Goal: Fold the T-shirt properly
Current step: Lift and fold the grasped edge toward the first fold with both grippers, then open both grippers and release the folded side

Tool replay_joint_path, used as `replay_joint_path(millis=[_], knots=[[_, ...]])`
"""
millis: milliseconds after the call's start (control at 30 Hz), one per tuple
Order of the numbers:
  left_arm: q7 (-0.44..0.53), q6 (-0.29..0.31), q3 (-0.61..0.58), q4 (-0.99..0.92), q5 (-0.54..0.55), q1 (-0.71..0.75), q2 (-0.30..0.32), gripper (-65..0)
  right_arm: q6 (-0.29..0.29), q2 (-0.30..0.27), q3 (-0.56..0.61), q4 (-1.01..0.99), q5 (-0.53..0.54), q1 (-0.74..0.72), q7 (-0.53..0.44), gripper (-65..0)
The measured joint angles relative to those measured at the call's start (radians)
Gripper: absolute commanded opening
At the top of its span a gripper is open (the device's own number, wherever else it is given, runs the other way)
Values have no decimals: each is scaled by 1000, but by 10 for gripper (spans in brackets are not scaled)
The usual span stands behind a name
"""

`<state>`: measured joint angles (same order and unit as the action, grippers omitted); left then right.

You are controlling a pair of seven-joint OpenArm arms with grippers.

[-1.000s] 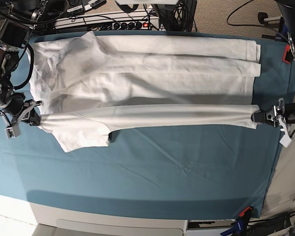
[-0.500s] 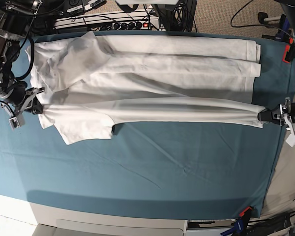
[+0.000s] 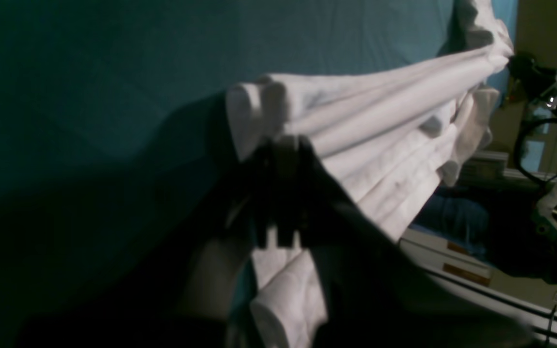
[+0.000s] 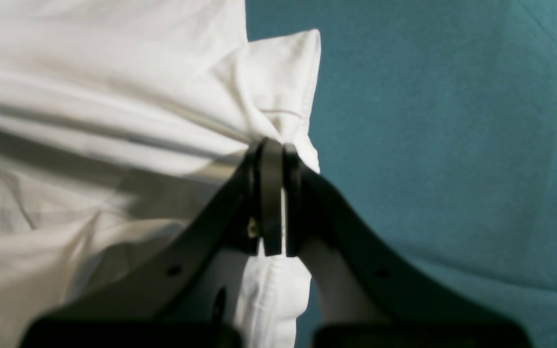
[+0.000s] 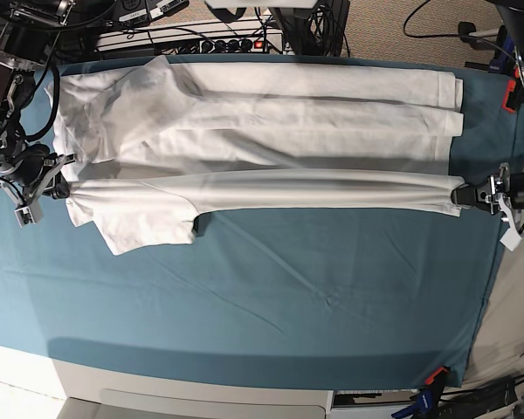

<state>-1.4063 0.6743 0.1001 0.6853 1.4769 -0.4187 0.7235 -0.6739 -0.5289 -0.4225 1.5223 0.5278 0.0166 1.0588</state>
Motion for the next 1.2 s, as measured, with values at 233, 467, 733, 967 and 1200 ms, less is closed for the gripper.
replay_joint_path(millis=[233, 467, 733, 967, 1200], knots=[[2, 0, 0, 0, -5, 0, 1, -543, 1, 0, 0, 0, -4, 0, 12, -650], [4, 0, 0, 0, -16, 0, 14, -443, 20, -5, -4, -1, -33, -1, 32, -529], [4, -3, 0, 19, -18, 0, 42, -443, 19, -6, -4, -1, 23, -2, 31, -381], [4, -3, 0, 97, -17, 0, 87, -443, 19, -5, -9, 3, 14, -2, 64, -362], [4, -3, 0, 120, -16, 0, 100, -465, 76, 1, -132, 195, -114, 0, -23, -363]])
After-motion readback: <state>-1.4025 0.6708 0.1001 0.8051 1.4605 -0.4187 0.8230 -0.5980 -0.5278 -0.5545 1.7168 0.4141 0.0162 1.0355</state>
